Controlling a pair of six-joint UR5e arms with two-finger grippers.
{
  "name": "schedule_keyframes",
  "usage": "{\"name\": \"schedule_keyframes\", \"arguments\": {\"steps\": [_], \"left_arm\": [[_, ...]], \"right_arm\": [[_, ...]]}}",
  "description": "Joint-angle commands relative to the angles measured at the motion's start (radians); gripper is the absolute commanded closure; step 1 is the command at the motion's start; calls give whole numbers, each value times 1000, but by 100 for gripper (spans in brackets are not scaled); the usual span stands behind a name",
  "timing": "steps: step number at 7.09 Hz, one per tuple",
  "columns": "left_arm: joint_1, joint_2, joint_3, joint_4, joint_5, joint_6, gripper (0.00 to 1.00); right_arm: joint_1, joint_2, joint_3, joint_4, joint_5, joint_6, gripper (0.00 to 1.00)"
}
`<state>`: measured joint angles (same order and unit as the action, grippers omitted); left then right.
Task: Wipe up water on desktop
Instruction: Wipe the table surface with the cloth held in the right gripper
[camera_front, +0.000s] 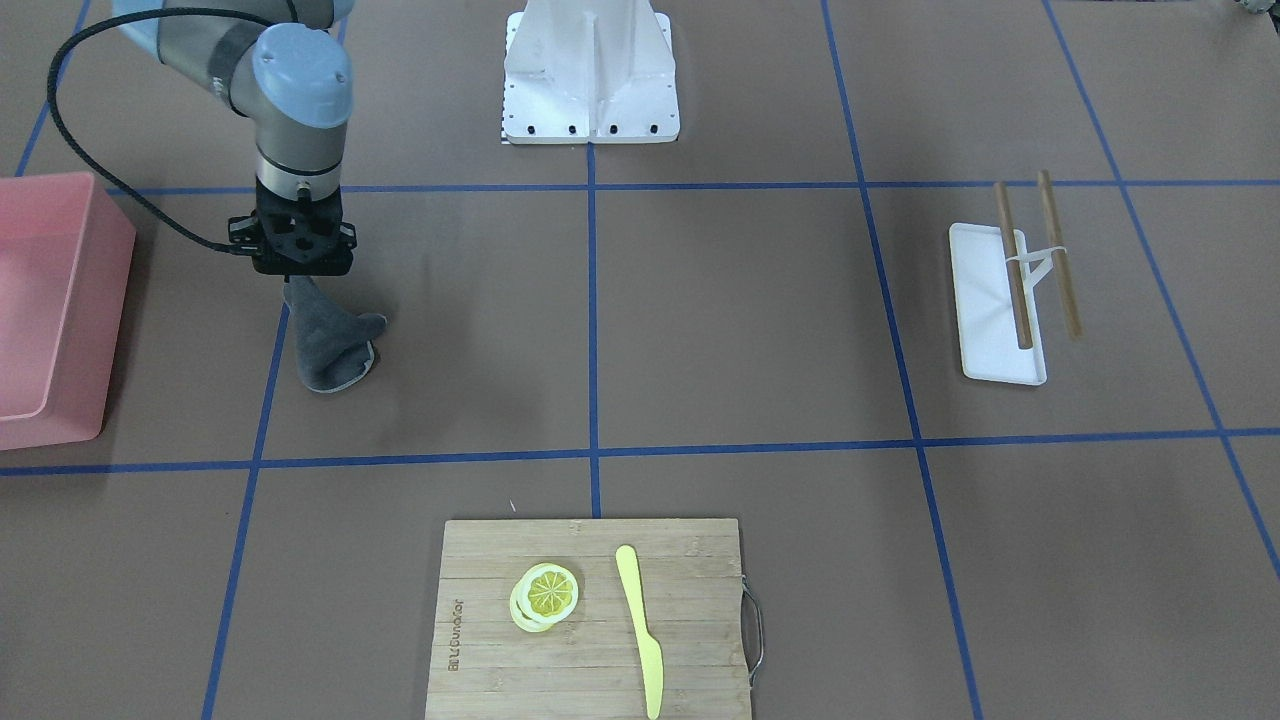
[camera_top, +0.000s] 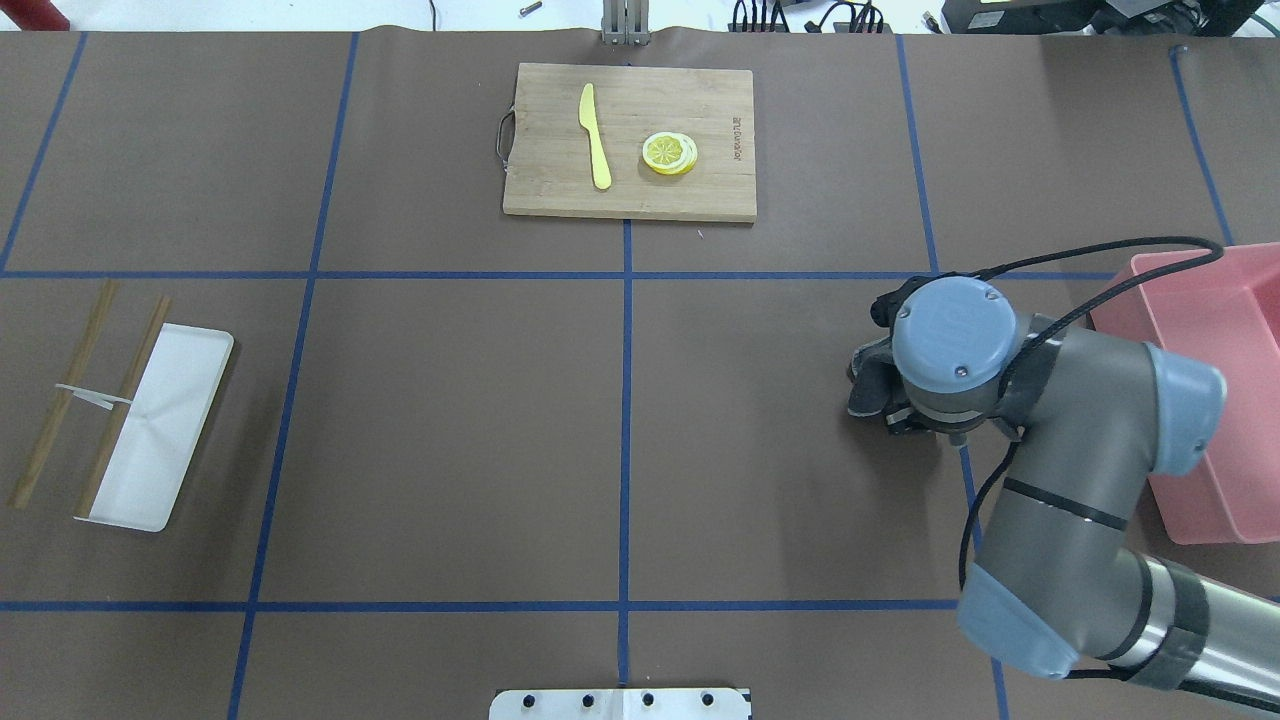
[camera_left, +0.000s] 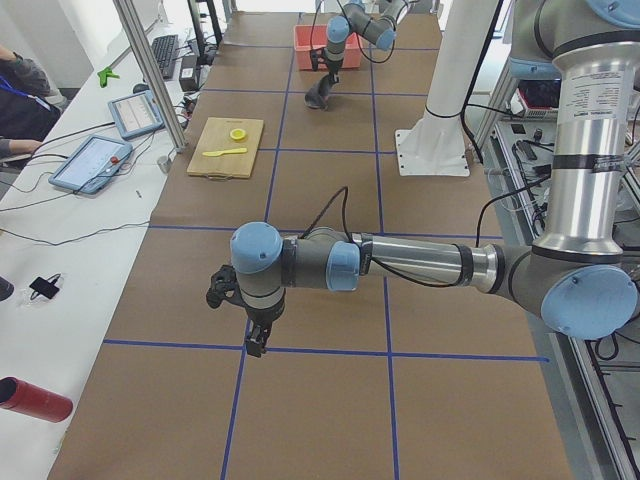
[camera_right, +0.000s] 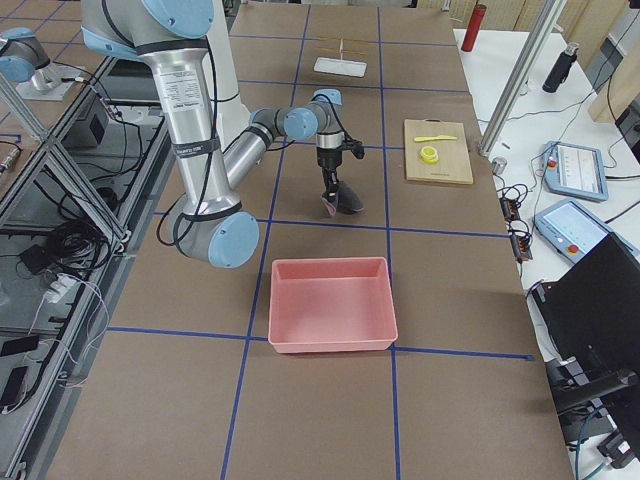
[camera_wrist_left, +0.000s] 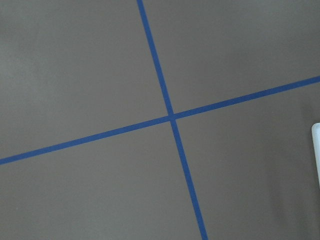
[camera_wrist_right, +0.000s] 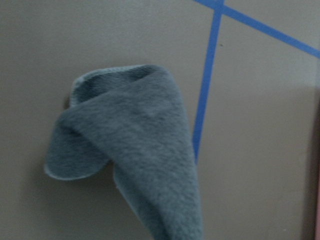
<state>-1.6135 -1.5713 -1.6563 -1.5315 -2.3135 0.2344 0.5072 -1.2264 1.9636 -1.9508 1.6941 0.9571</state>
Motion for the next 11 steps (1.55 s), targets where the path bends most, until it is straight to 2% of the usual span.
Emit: {"name": "schedule_keyframes", "arguments": {"steps": [1,3,4,5,6,7,8,9,10,11], "left_arm": [[0,2,1,2,2,-3,1],[0,16,-8,2,3,-3,1],[0,17,-8,2,2,-3,1],[0,17,-10,2,2,-3,1],[1,28,-11,1,0,-3,1],[1,30,-13,1,-1,-3,1],[0,30,-13,1,-3,-3,1],[1,31,-13,1,-3,-1,1],[1,36,-13,1,-3,-1,1],[1,40,-14,-1,-4,-1,1]], "right_arm": [[-67,164,-87,38,-4,188,100],[-102,258,-214,323,-4,402,100],[-111,366,-303,386,-8,519,100],[-140,446,-361,432,-64,610,100],[-183,452,-364,522,-127,677,100],[-190,435,-345,559,-148,693,100],[-190,333,-294,556,-136,663,100],[-187,206,-190,520,-134,566,100],[-165,133,-82,372,-107,484,100],[-124,107,-2,179,-64,379,100]]}}
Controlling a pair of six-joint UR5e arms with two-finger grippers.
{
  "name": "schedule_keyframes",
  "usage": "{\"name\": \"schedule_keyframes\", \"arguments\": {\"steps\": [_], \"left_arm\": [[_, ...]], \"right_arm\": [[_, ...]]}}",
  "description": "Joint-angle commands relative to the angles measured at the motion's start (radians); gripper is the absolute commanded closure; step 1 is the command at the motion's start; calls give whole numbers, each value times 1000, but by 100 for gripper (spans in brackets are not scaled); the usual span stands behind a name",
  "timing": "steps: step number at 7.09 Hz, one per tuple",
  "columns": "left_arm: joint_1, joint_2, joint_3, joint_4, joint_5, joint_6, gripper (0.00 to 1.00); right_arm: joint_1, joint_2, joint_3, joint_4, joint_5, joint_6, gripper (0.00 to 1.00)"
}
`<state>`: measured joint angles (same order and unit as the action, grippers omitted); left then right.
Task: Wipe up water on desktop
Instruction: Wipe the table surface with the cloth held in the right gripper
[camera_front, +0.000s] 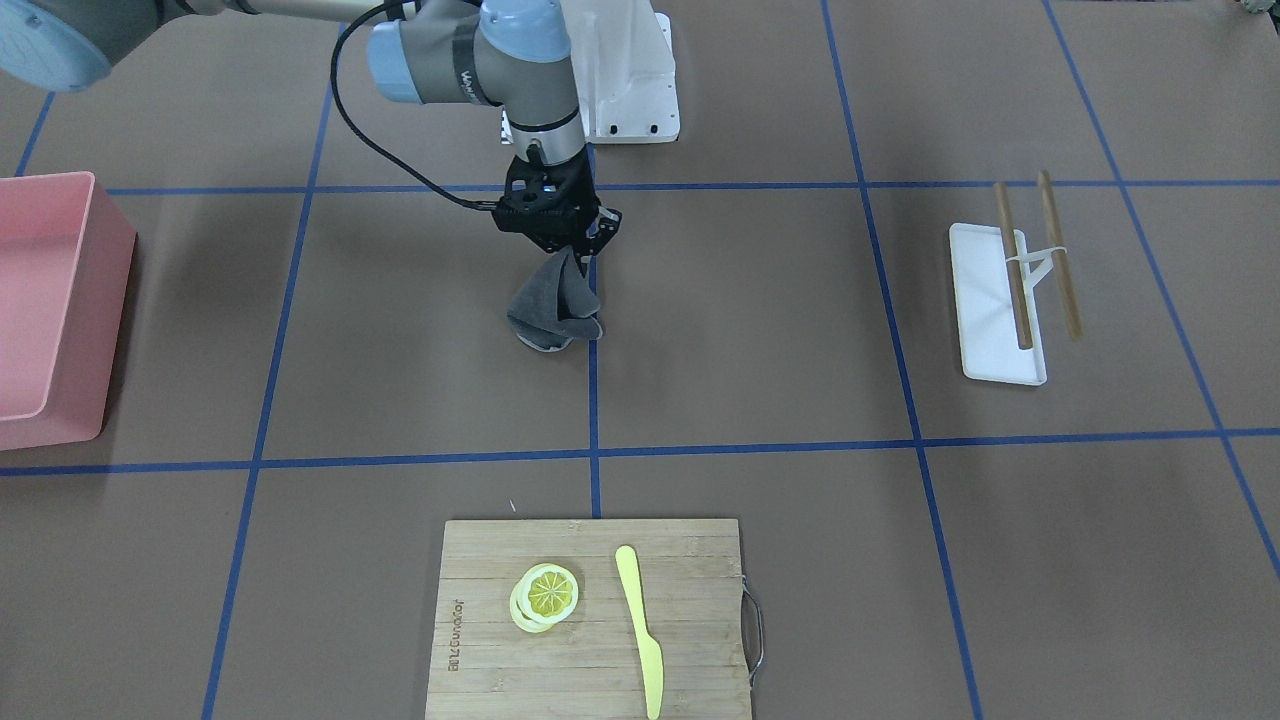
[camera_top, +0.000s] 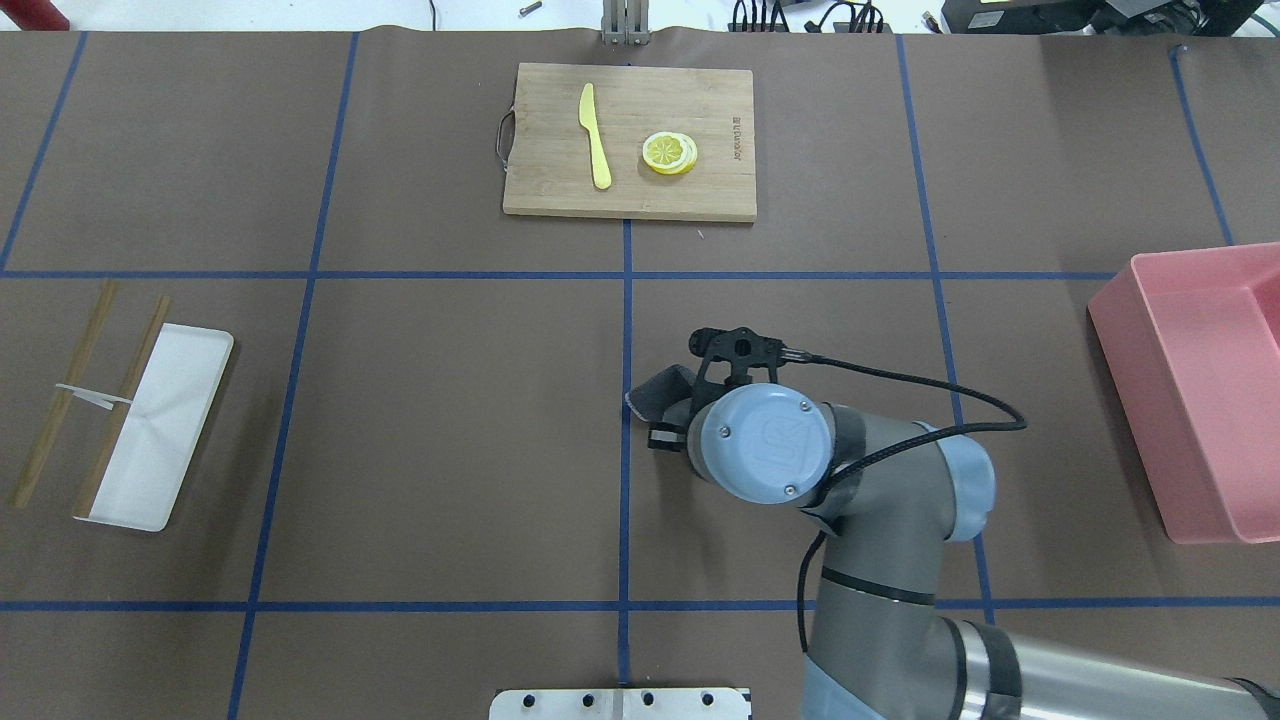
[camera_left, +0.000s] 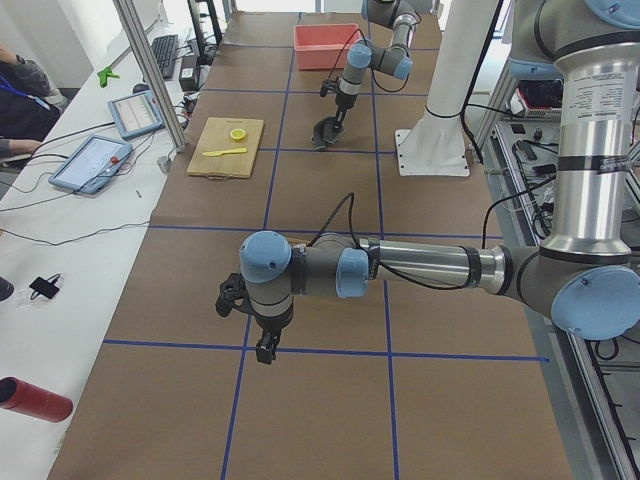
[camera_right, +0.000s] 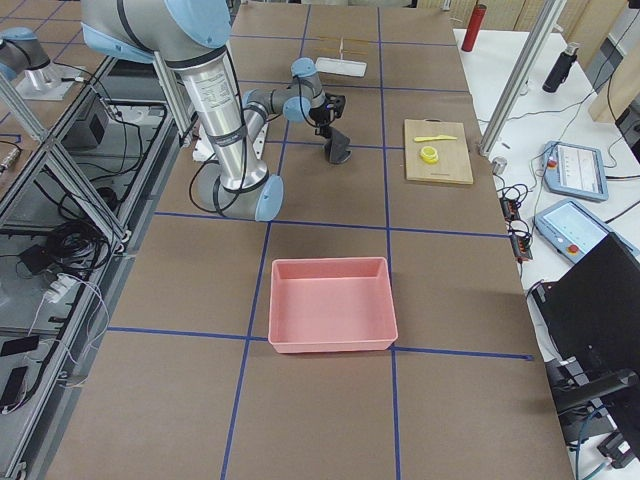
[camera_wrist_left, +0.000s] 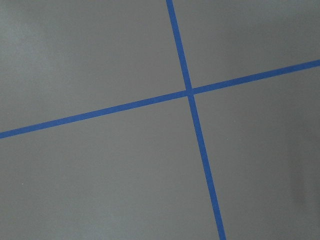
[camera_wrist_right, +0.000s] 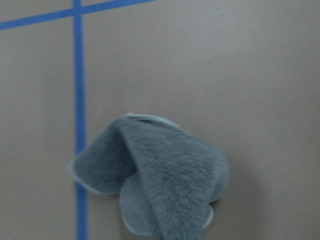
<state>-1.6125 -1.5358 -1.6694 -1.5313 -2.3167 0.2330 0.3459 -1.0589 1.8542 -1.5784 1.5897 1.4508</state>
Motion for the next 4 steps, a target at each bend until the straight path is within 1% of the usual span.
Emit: {"name": "schedule_keyframes", "arguments": {"steps": [1,2,3,4], "left_arm": [[0,5,-1,0,-1,0,1],[0,12,2,2,-3,-4,1],[2,29,-1,2,-6,-7,1],[0,36,-3,2,-7,-7,1]], "right_arm": [[60,-158,196,-269,44,-218,100],[103,-294,280,-268,48,-315,100],[169,-390,336,-268,67,-414,100],[245,-447,344,-267,117,-514,100]]}}
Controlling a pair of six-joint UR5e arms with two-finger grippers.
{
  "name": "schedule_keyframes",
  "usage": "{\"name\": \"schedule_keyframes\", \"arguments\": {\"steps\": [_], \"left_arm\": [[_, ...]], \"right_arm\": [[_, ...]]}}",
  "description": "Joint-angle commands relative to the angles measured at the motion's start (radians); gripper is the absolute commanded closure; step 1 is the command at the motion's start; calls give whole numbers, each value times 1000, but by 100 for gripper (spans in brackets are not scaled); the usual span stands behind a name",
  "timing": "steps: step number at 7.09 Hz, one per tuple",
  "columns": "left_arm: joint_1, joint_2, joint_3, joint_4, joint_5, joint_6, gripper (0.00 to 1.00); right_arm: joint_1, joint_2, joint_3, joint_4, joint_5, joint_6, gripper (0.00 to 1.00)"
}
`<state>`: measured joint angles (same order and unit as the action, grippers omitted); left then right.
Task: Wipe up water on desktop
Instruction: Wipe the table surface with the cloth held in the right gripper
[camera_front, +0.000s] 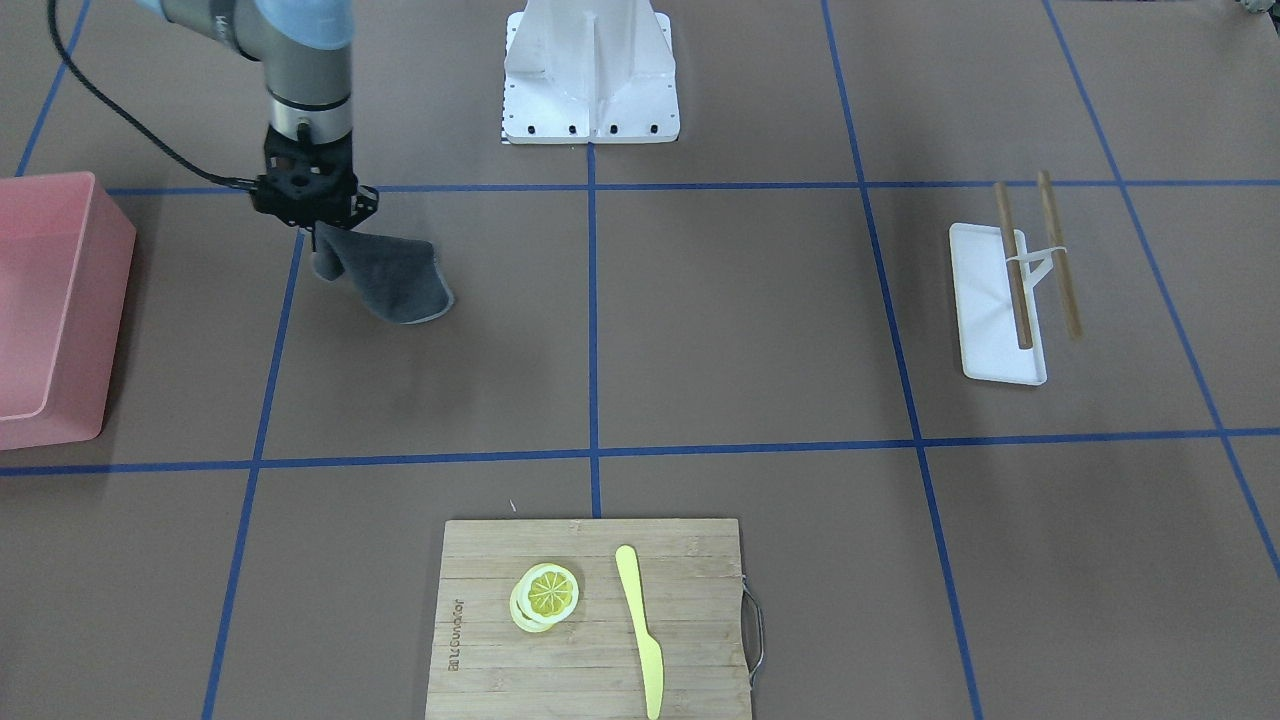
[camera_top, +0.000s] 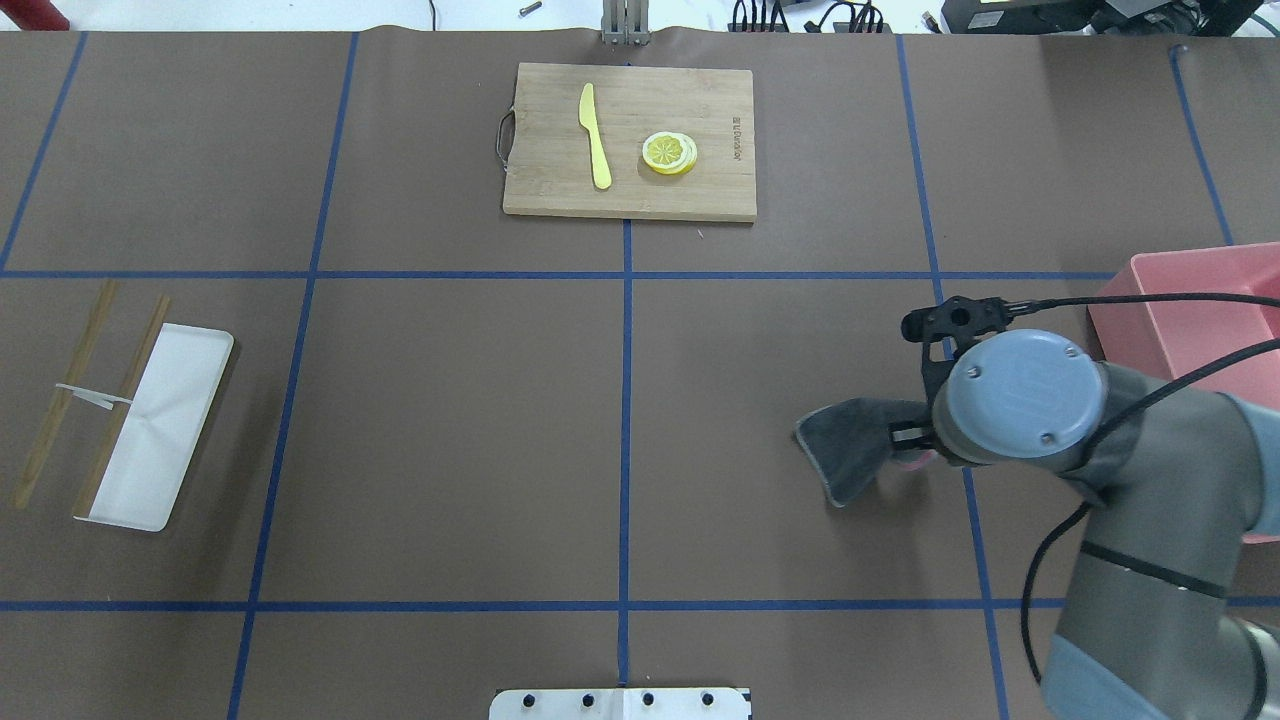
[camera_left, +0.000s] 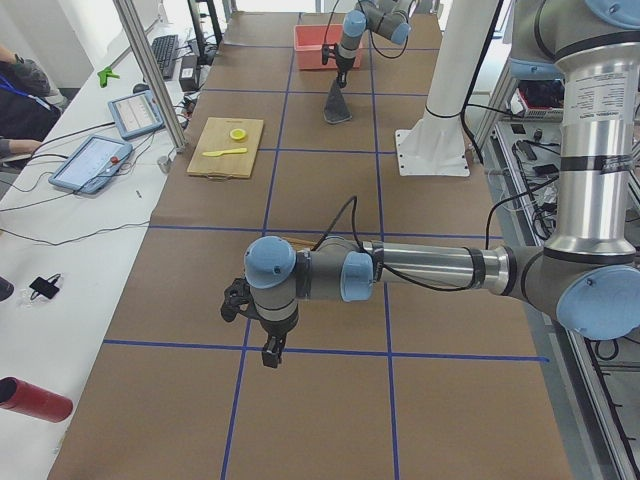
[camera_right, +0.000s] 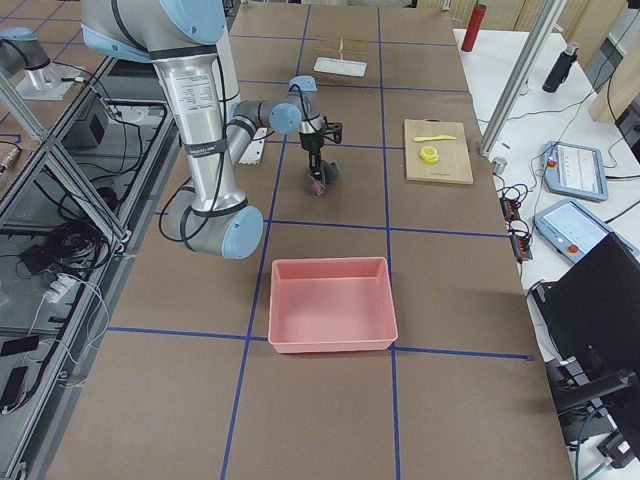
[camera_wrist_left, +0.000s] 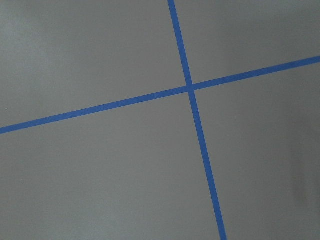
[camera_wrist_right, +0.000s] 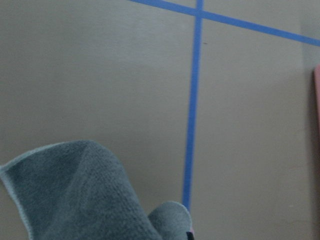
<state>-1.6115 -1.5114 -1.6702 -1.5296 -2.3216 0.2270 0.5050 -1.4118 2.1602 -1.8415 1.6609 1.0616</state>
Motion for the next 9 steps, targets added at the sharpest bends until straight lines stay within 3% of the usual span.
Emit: {"name": "schedule_keyframes", "arguments": {"steps": [1,2,3,4,6,8,9], "left_arm": [[-1,23,-5,-9,-2,-2,1],[-1,23,-11,-9,-2,0,1],[1,23,-16,-9,-2,0,1],[1,23,-17,-11,-1,2,1],[1,20,-17,-11,-1,2,1],[1,20,-17,-12,-1,2,1],[1,20,-17,-12,-2,2,1]], "right_arm": [[128,-131,30,-2,46,-197,100],[124,-121,8,7,46,-190,100],[104,-83,-31,99,59,-127,100],[16,25,-122,196,63,-3,100],[-94,344,-306,206,54,256,100],[-172,476,-322,249,-42,421,100],[-212,496,-324,383,-96,504,100]]}}
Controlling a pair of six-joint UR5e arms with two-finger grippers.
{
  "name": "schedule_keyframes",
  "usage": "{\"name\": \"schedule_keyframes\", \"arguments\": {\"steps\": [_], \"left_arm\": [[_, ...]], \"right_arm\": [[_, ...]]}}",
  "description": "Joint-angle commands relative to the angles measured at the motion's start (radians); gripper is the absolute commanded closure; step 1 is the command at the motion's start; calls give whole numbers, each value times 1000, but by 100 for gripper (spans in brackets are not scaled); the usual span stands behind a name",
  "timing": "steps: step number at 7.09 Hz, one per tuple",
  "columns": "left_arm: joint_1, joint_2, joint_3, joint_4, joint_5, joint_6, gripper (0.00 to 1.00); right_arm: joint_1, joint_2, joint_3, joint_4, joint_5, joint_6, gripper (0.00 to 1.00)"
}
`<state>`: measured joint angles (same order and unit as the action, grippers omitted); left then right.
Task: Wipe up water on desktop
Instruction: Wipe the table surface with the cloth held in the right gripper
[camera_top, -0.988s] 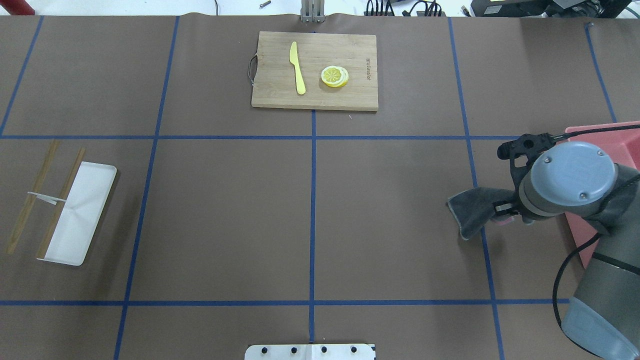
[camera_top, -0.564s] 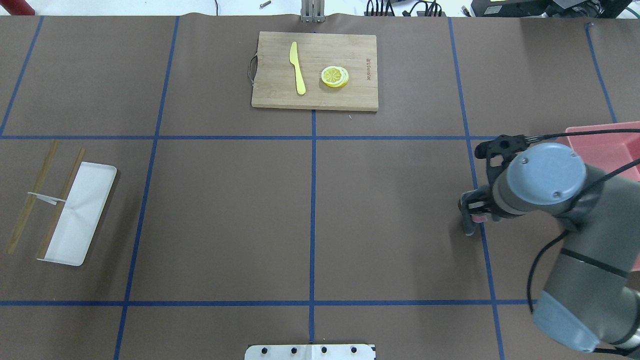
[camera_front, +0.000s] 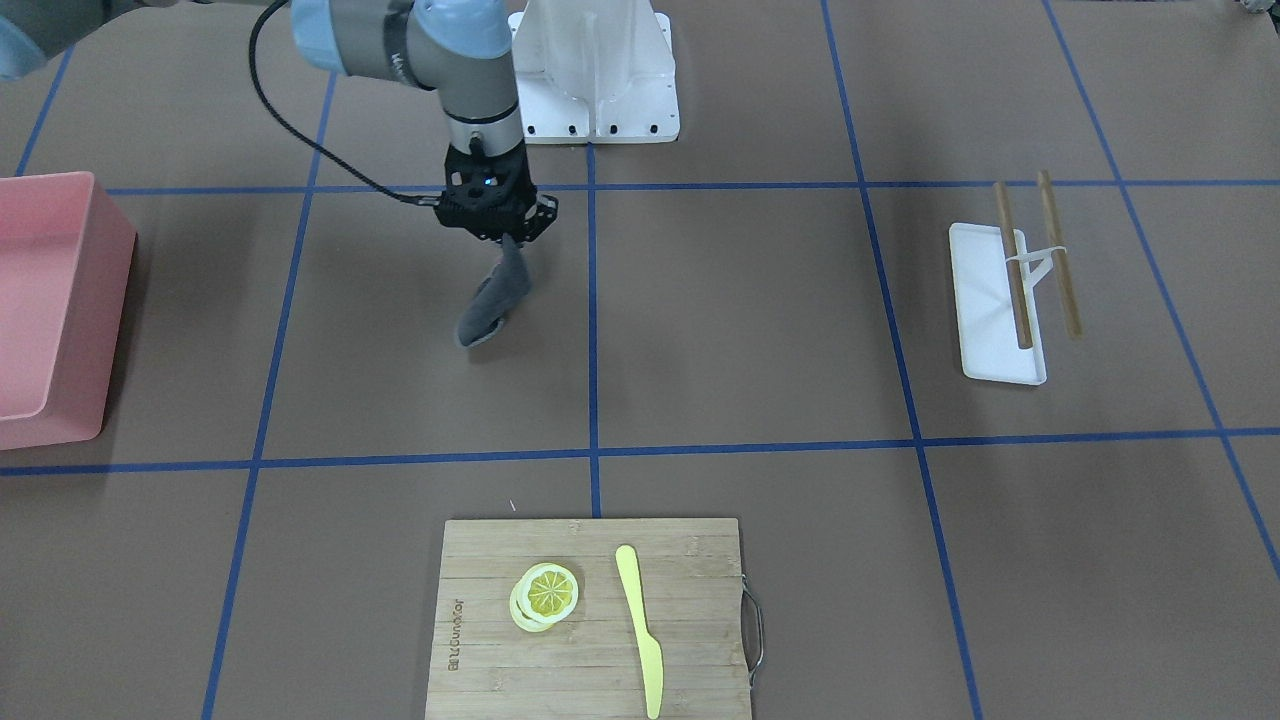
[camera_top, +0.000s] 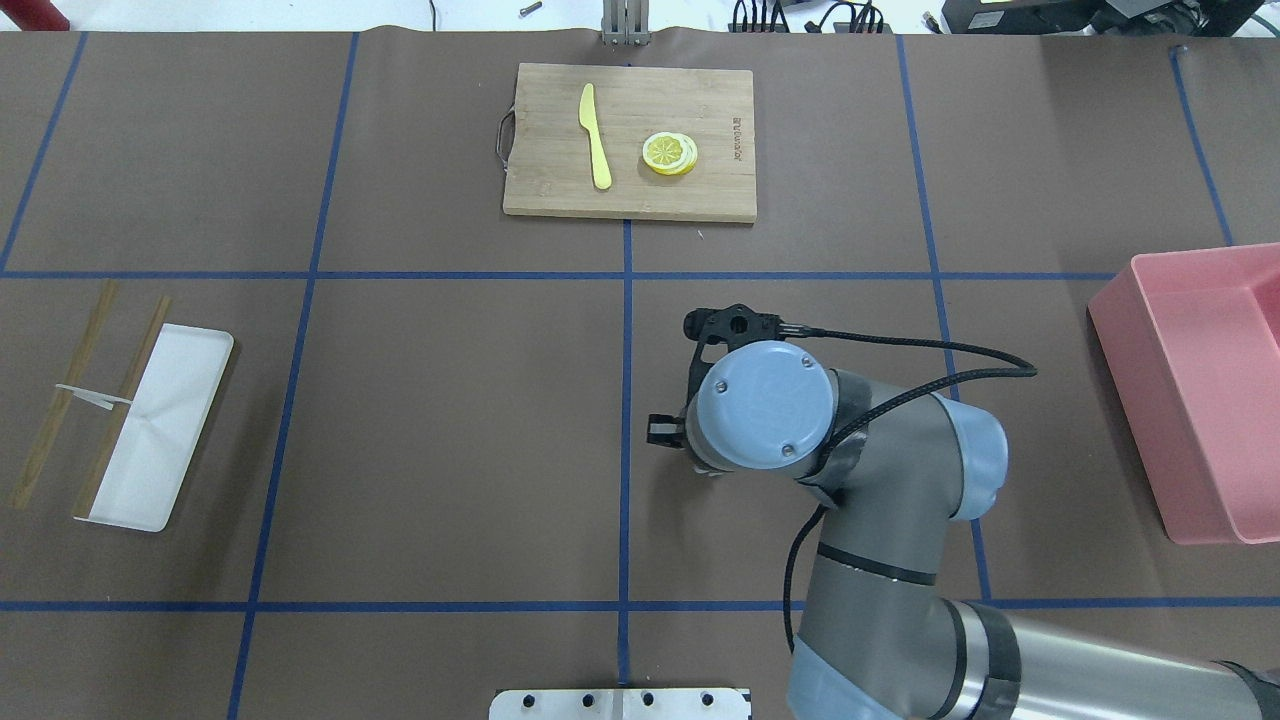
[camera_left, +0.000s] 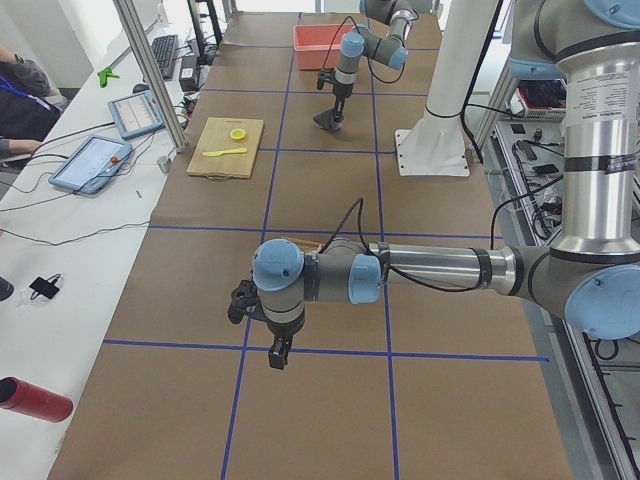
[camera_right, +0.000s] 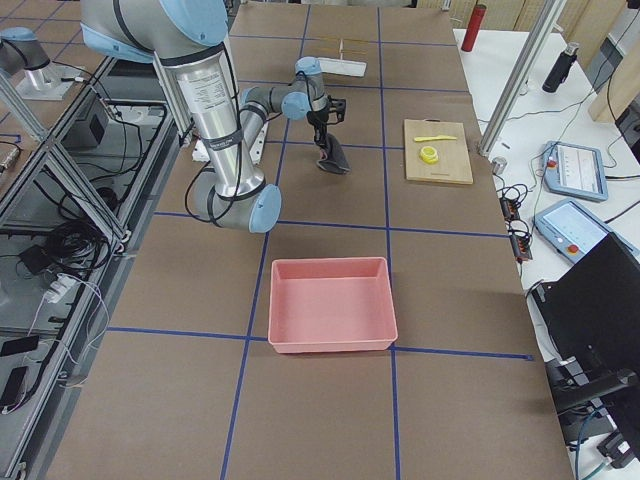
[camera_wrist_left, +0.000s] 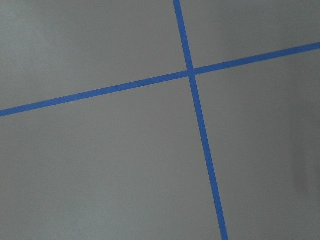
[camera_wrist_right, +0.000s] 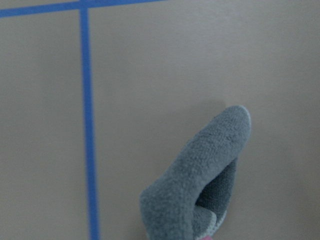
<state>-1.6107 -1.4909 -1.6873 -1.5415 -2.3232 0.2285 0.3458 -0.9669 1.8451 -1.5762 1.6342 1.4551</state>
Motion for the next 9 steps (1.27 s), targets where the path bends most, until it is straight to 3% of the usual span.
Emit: {"name": "schedule_keyframes", "arguments": {"steps": [1,3,7,9], "left_arm": [[0,0,0,0,-1,0,1],[0,0,0,-2,-1,0,1],[2,1,0,-2,-1,2,1],[2,1,0,-2,-1,2,1]], "right_arm": [[-65,56,-6,155,-103,134,100],[-50,-43,32,58,-90,76,100],[22,-260,282,-409,-34,-256,100],[123,-337,388,-543,-30,-379,100]]}}
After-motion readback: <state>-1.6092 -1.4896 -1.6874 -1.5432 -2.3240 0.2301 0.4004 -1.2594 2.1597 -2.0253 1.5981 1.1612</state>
